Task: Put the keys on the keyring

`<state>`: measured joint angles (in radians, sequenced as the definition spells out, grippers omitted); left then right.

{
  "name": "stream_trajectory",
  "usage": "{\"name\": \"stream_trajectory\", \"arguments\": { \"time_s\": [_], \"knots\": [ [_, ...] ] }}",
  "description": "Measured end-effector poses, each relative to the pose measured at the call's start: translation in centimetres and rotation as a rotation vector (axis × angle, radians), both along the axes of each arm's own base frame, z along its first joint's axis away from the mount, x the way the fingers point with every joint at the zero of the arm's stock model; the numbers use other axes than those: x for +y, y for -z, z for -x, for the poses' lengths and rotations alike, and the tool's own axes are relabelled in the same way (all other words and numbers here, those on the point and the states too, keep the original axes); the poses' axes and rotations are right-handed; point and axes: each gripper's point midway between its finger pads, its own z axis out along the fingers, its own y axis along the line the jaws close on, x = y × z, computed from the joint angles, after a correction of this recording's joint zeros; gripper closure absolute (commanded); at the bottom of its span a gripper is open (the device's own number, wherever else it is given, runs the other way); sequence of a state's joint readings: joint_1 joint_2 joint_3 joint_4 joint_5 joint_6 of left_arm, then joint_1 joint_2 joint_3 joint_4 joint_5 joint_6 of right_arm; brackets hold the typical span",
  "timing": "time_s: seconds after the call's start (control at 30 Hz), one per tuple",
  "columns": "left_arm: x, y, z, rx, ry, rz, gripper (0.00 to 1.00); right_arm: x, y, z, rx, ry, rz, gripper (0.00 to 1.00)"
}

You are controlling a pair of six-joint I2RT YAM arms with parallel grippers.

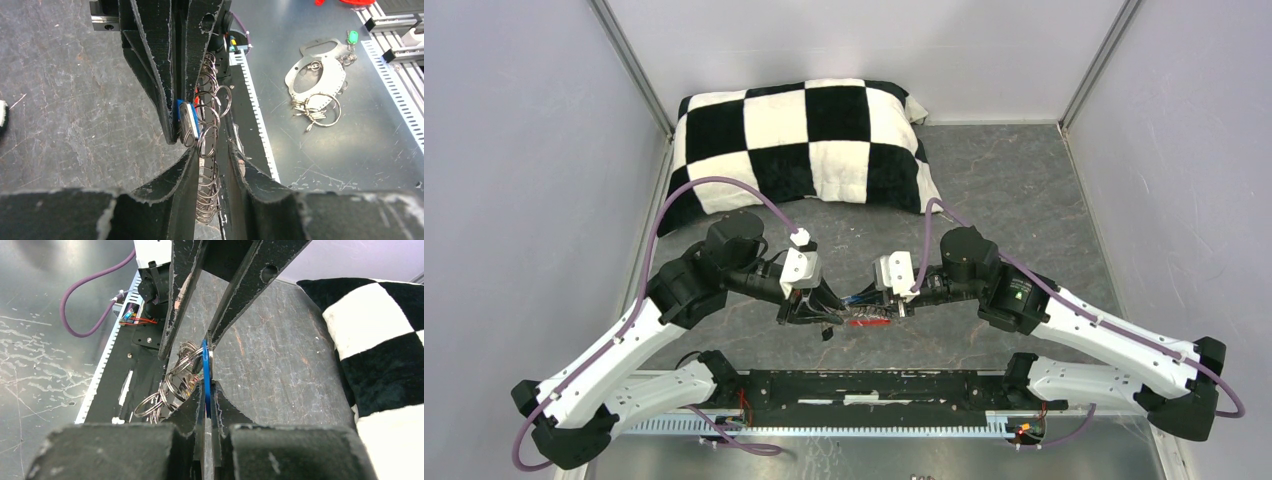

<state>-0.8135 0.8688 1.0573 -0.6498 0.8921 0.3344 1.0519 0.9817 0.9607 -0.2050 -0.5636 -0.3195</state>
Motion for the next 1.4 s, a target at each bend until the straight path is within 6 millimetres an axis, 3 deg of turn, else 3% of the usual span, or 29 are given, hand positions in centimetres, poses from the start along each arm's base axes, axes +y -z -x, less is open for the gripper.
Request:
{"name": "stream_trajectory", "arguments": {
  "time_s": [0.47, 0.7, 1.0, 1.07, 1.1, 1.23, 1.33, 1.4],
  "knots": [
    [-0.4, -0.8, -0.2, 0.023, -0.012, 0.028, 0.98, -0.4, -0.7, 0.2, -0.013, 0.000, -0.023, 0.99],
    [-0.3, -0.9, 0.3, 0.033, 0.012, 0.033, 0.98, -0.4, -0.7, 0.3, -0.009, -0.001, -0.021, 0.99],
    [-0.4, -0.9, 0.4, 0.026, 0.036, 0.046, 0.98, 0.6, -0.7, 0.6, 0.060, -0.030, 0.011, 0.86],
    [-0.6, -0.7, 0.4, 0.027, 0.051, 0.048, 0.98, 0.8, -0.5, 0.7, 0.081, -0.034, 0.030, 0.74],
    [-0.7, -0.5, 0.4, 0.035, 0.059, 0.044, 0.98, 0.9, -0.3, 0.7, 0.089, -0.034, 0.039, 0.63],
    [-1.3, 0.1, 0.5, 0.061, 0.099, 0.035, 0.98, 1.1, -0.6, -0.1, 0.091, 0.006, 0.044, 0.47],
    [-1.6, 0.4, 0.6, 0.064, 0.120, 0.044, 0.98, 1.0, -1.2, -1.0, 0.084, 0.054, 0.043, 0.25],
    [-1.7, 0.6, 0.7, 0.059, 0.134, 0.063, 0.98, 0.9, -1.9, -1.6, 0.073, 0.092, 0.044, 0.22]
  ]
}}
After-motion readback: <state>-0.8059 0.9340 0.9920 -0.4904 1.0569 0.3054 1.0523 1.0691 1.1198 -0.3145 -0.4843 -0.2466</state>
